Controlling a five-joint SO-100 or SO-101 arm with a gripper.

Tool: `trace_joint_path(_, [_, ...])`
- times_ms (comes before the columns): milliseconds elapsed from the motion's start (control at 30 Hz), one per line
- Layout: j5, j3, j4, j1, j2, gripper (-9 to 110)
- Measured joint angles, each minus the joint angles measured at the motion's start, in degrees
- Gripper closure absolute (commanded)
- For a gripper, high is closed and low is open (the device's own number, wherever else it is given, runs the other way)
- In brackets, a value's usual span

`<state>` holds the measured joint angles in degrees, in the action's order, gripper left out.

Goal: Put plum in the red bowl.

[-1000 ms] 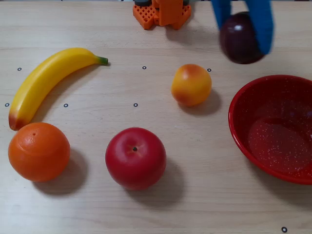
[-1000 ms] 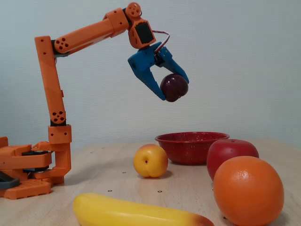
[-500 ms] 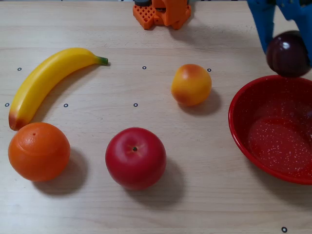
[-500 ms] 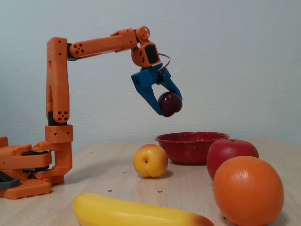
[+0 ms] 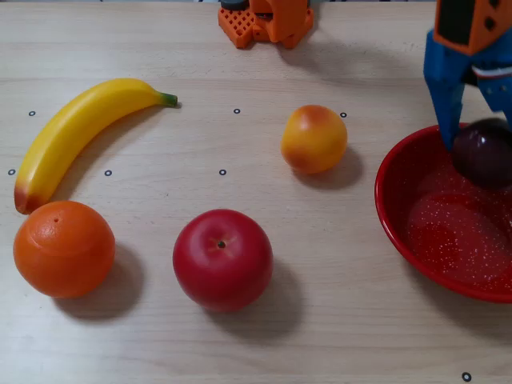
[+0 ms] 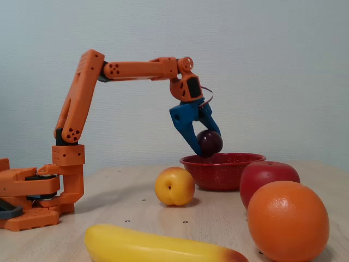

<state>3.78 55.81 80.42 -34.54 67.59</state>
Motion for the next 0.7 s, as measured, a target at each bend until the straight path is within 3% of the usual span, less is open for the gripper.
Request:
trace_joint_path(367, [4.5, -7.9, -4.3, 0.4, -10.0, 102])
trace_joint_path(533, [9.8, -9.8, -3.5, 1.8, -12.6, 76])
trace_joint_path(700, [10.2, -10.3, -0.3, 3.0, -13.0, 61])
